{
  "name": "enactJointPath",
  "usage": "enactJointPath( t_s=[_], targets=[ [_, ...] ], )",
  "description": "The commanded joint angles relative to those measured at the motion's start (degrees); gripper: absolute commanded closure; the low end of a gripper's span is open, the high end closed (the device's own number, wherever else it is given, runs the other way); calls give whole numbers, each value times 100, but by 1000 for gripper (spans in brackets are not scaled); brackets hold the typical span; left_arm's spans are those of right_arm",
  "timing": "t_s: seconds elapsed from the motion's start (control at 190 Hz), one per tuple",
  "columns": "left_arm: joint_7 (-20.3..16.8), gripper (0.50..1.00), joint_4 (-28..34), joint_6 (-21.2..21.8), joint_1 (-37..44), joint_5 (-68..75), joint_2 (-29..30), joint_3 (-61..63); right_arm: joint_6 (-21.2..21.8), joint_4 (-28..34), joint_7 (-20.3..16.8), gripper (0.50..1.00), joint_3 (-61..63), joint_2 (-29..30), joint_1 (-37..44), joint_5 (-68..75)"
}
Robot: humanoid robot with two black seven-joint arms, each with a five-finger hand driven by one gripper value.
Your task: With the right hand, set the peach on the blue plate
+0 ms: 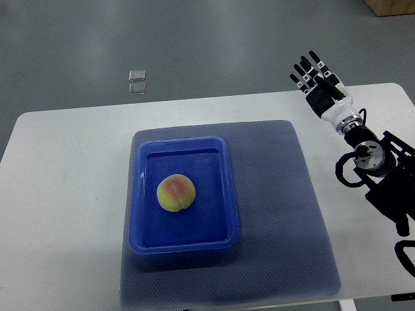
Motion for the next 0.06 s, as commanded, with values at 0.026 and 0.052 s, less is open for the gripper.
enactJointPath(
  t_s=[0.026, 0.052],
  targets=[
    [18, 500, 0, -2, 2, 0, 0, -1, 4, -1, 1, 566, 5, 114, -44, 6],
    [62, 500, 0, -2, -7, 0, 0, -1, 4, -1, 10, 566, 5, 158, -44, 6]
  ],
)
